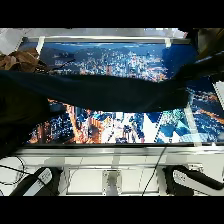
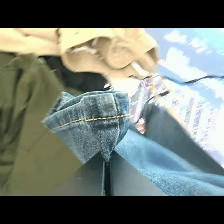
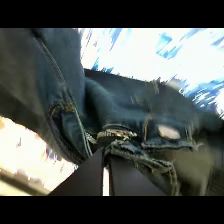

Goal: Fold the clothes and pants, and hang the long-sleeved shirts on hangers.

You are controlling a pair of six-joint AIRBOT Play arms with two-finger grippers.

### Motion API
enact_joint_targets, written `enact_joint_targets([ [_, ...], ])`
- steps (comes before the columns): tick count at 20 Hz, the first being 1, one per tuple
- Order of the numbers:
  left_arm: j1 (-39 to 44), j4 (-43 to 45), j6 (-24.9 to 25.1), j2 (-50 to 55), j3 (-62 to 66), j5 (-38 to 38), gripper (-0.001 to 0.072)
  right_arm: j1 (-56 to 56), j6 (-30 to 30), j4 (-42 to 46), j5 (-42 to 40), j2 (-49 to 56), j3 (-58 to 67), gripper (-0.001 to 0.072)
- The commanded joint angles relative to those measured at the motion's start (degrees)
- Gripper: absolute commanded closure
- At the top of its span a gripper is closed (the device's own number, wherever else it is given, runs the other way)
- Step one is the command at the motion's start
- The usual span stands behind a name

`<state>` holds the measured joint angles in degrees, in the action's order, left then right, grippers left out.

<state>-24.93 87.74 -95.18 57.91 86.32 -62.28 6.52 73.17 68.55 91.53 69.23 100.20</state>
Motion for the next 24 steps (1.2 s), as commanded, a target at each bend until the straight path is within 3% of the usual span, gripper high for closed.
enact_joint_targets([
  [1,-0.04,-3.39,0.07,0.20,-0.50,1.86,0.0696,2.12,3.39,1.55,-1.84,-7.58,2.67,0.0663],
  [5,3.41,-3.37,0.11,0.24,-11.52,1.77,0.0696,2.12,5.49,2.75,-1.81,-0.26,-0.59,0.0663],
  [9,5.16,-0.79,-0.02,0.24,-27.93,9.73,0.0697,2.12,5.46,5.44,-5.60,14.47,-5.16,0.0662],
  [13,5.16,-0.76,0.00,0.42,-32.46,12.26,0.0697,2.12,7.61,5.46,-19.17,27.21,-5.18,0.0660],
  [14,5.16,-0.79,0.00,0.42,-32.46,12.63,0.0696,2.12,8.28,5.40,-21.11,28.06,-5.18,0.0555],
  [15,5.16,-0.79,0.00,0.42,-32.46,13.00,0.0697,2.14,8.20,6.08,-21.59,27.87,-5.11,0.0329],
  [16,5.16,-0.79,0.00,0.42,-32.46,13.09,0.0697,2.43,8.22,7.52,-20.39,27.30,-4.46,0.0246],
  [19,5.16,-0.81,0.00,0.37,-32.46,13.00,0.0696,5.90,6.38,13.55,-10.62,23.43,-2.38,0.0246],
  [21,5.16,-0.81,0.02,0.37,-32.46,12.98,0.0696,9.81,3.10,11.28,-3.87,21.16,-3.13,0.0245],
  [24,5.18,-0.83,0.00,0.37,-32.46,12.85,0.0696,13.27,0.35,4.35,-5.20,21.09,-9.14,0.0242],
])
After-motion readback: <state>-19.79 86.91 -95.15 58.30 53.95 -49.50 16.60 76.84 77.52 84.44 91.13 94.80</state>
